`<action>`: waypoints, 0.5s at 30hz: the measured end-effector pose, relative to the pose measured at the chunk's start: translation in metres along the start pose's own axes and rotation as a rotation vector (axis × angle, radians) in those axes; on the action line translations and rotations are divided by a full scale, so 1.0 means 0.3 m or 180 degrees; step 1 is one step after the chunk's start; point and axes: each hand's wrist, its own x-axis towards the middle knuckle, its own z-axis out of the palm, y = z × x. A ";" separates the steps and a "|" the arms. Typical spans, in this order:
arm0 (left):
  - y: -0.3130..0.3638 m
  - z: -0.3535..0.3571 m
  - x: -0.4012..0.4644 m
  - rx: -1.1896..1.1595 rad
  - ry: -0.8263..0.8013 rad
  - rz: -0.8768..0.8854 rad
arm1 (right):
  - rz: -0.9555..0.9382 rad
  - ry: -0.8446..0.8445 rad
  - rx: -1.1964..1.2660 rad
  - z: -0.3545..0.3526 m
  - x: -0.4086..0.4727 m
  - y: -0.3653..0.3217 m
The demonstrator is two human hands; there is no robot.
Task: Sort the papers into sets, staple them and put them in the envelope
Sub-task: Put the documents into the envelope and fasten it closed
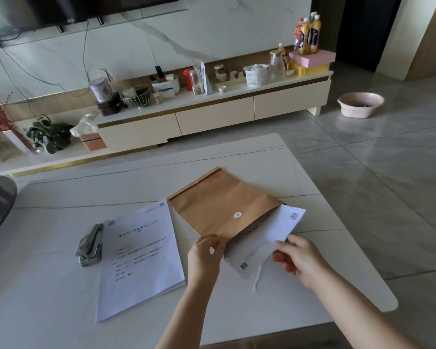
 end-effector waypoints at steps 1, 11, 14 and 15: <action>0.001 -0.002 0.002 -0.0019 -0.0008 0.0016 | -0.0008 0.0078 0.0077 0.022 0.015 -0.010; -0.054 0.007 0.045 -0.0162 -0.0015 0.0170 | -0.0081 0.0319 0.0287 0.184 0.140 -0.045; -0.067 0.008 0.062 -0.0068 -0.0042 0.0230 | 0.0034 0.0157 0.0569 0.206 0.160 -0.053; -0.075 0.010 0.069 -0.0045 -0.0052 0.0247 | 0.0077 0.0010 0.0645 0.211 0.163 -0.053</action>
